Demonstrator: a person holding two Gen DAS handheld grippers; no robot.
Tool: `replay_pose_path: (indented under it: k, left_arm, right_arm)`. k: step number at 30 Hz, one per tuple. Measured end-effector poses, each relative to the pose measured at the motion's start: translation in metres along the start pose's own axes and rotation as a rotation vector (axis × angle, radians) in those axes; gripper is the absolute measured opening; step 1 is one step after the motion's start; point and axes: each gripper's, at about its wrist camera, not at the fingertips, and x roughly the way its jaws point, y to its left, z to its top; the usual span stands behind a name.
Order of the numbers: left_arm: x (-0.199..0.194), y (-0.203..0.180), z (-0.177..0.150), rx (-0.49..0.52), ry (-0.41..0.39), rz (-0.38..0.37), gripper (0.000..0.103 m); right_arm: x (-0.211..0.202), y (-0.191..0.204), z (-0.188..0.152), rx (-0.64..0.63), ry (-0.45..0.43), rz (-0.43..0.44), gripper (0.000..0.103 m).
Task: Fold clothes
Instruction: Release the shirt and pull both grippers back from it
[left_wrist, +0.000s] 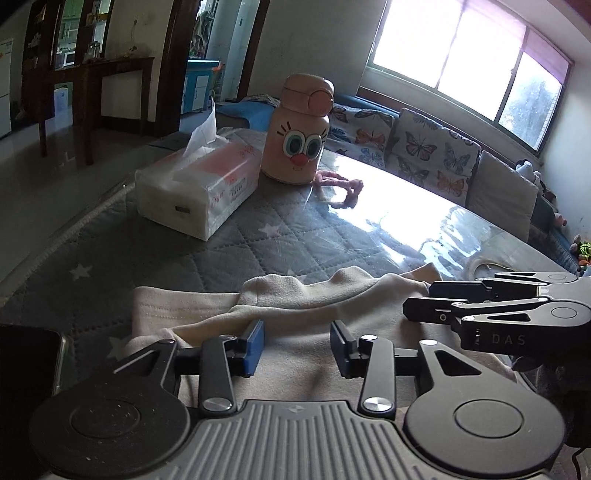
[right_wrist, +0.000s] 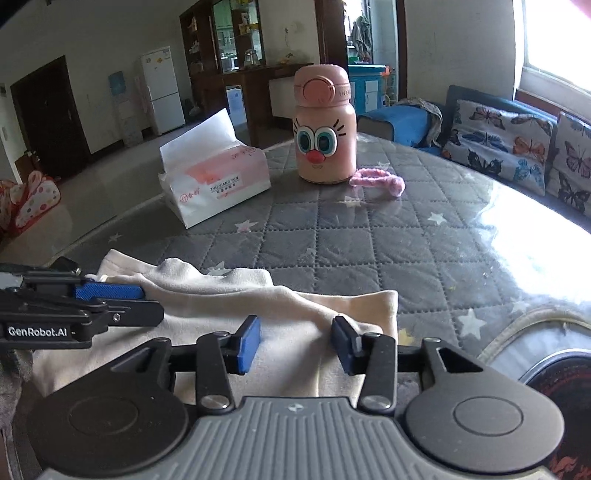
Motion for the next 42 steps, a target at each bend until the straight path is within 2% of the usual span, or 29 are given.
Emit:
replay_pose_path:
  k: [3,5,7,8,10,12,14,17,19,28,30,35,42]
  left_arm:
    - [-0.011,-0.004,-0.001,0.008,-0.016,0.006,0.058]
    - [-0.019,-0.006,-0.004,0.014,-0.026,0.007,0.062]
    - [-0.026,-0.009,-0.006,0.017,-0.03,0.01,0.072]
    - [-0.03,-0.011,-0.008,0.021,-0.032,0.011,0.074]
    - [-0.037,-0.015,-0.013,0.035,-0.036,0.015,0.08]
    - [-0.045,-0.019,-0.018,0.049,-0.04,0.02,0.086]
    - [-0.052,-0.023,-0.024,0.061,-0.045,0.024,0.09]
    - [-0.063,-0.029,-0.032,0.073,-0.051,0.031,0.098]
    - [-0.069,-0.033,-0.038,0.078,-0.057,0.036,0.102]
    - [-0.086,-0.05,-0.064,0.098,-0.05,0.072,0.103]
    - [-0.089,-0.054,-0.068,0.099,-0.05,0.077,0.103]
    - [-0.09,-0.064,-0.076,0.102,-0.031,0.086,0.103]
    - [-0.092,-0.073,-0.087,0.107,-0.01,0.102,0.103]
  right_arm:
    - [-0.012,0.005,-0.001,-0.017,-0.004,0.011,0.053]
    - [-0.021,0.009,-0.003,-0.034,-0.006,0.021,0.053]
    - [-0.03,0.014,-0.006,-0.052,-0.005,0.03,0.059]
    - [-0.035,0.017,-0.009,-0.061,-0.004,0.033,0.062]
    - [-0.043,0.022,-0.014,-0.079,-0.001,0.039,0.063]
    - [-0.05,0.025,-0.019,-0.095,0.003,0.043,0.075]
    - [-0.057,0.028,-0.025,-0.104,0.005,0.049,0.076]
    - [-0.068,0.032,-0.035,-0.108,0.009,0.061,0.084]
    - [-0.074,0.033,-0.042,-0.105,0.01,0.067,0.084]
    - [-0.095,0.035,-0.08,-0.092,0.023,0.064,0.092]
    - [-0.099,0.035,-0.086,-0.092,0.023,0.059,0.098]
    - [-0.112,0.035,-0.099,-0.095,0.015,0.053,0.102]
    - [-0.124,0.038,-0.112,-0.101,0.019,0.038,0.103]
